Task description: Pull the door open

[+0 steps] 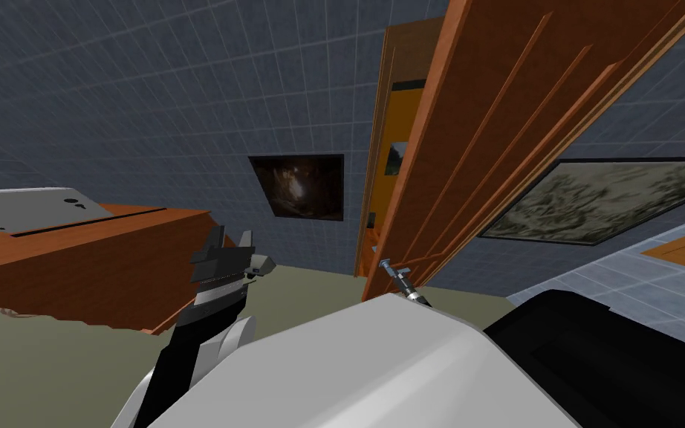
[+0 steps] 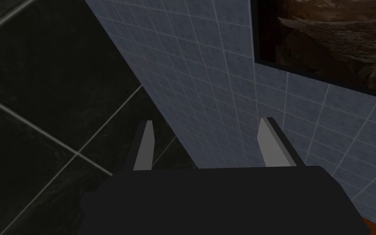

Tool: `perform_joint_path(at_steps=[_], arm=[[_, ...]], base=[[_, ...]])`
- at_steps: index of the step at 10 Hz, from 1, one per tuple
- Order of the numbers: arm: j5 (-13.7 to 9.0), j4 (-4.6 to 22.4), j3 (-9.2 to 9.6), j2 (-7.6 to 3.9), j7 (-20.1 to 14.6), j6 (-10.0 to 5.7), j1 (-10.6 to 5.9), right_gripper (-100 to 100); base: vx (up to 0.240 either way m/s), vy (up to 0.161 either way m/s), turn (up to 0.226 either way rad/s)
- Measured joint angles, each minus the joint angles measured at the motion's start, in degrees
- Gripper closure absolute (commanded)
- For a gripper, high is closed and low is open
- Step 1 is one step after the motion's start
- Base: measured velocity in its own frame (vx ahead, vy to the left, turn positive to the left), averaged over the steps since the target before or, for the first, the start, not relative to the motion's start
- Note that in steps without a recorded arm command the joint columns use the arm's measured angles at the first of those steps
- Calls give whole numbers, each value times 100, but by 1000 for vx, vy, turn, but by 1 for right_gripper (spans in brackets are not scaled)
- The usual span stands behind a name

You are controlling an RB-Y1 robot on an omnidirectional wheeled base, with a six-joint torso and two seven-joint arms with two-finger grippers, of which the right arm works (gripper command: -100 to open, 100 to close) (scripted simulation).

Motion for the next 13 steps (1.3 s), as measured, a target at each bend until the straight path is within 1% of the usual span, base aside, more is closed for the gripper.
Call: perform_joint_path(at_steps=[1, 3, 4, 5, 6, 7, 8, 9, 10, 11, 12, 13], arm=[[13, 18, 24, -29, -33, -84, 41, 100], [33, 188, 62, -86, -100, -279, 57, 100], [44, 268, 83, -116, -137, -398, 90, 100], [54, 289, 102, -137, -160, -485, 135, 100], [62, 293, 114, -131, -163, -498, 146, 100], [146, 388, 85, -111, -180, -502, 25, 100], [234, 374, 48, -96, -200, -465, -49, 100], [314, 267, 7, -87, -213, -372, -76, 100], [356, 367, -5, -82, -227, -382, -150, 100], [448, 376, -40, -65, -246, -344, -207, 100], [535, 574, -61, -40, -265, -405, -362, 100], [632, 608, -92, -9, -275, -395, -446, 100]], base=[[-161, -31, 67], [-152, -41, 109], [-152, -58, 127], [-69, -22, 29], [-126, -13, -9], [-202, -51, 12], [-223, -31, 5], [-142, -8, -12], [-153, -28, -29], [-167, -52, 4], [-156, -53, -6], [-113, -31, -8]])
